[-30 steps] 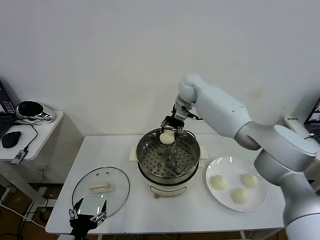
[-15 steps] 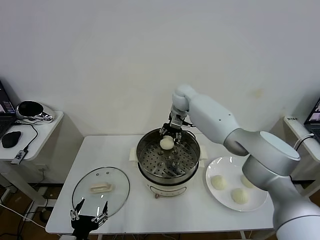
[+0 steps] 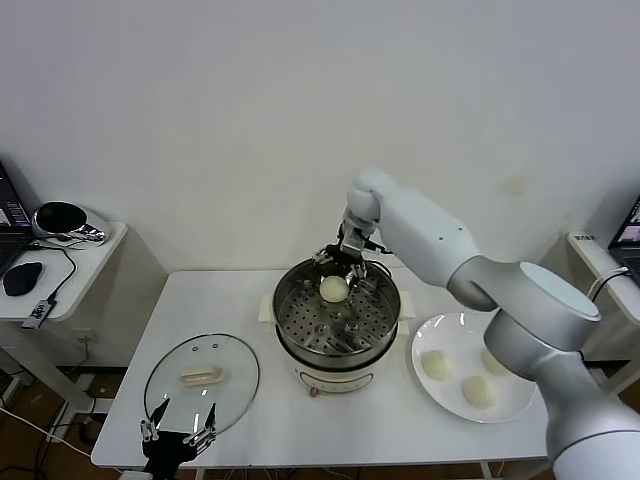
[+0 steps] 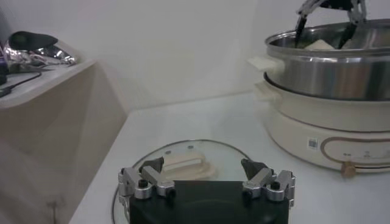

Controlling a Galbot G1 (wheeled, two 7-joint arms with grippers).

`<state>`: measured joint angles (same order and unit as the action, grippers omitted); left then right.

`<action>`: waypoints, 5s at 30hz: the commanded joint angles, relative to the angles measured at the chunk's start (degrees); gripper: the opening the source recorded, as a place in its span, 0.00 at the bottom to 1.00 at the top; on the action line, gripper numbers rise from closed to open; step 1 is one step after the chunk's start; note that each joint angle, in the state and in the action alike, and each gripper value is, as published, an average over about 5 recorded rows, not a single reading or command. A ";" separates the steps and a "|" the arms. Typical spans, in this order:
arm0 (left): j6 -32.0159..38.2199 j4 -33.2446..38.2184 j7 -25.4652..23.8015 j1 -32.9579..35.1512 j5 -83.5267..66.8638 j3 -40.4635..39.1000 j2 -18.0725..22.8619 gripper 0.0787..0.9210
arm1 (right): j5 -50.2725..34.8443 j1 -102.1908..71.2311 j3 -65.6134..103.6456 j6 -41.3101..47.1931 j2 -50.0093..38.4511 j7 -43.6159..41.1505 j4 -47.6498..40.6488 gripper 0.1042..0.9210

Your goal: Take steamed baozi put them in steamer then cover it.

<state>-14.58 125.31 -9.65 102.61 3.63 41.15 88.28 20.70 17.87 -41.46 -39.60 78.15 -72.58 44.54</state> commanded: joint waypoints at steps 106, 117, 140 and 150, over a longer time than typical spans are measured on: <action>-0.80 -1.23 -0.75 0.89 1.25 -1.37 -1.41 0.88 | -5.49 -26.36 3.28 60.63 -31.93 2.64 27.27 0.79; -0.81 -1.27 -0.76 0.68 1.23 -1.59 -1.36 0.88 | -6.15 -26.58 4.98 61.14 -32.89 2.03 27.34 0.49; -2.19 1.07 -0.33 -2.15 1.20 -0.42 -2.19 0.88 | -33.30 21.65 -23.01 69.25 -35.17 -4.78 36.02 0.47; -2.33 2.25 -0.23 -2.47 1.30 -0.31 -1.97 0.88 | -36.56 21.25 -24.10 73.85 -19.13 -4.48 31.05 0.47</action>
<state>-16.47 125.99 -9.96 100.35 4.96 40.49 86.24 -10.80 32.18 -60.70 31.51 50.42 -76.47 76.68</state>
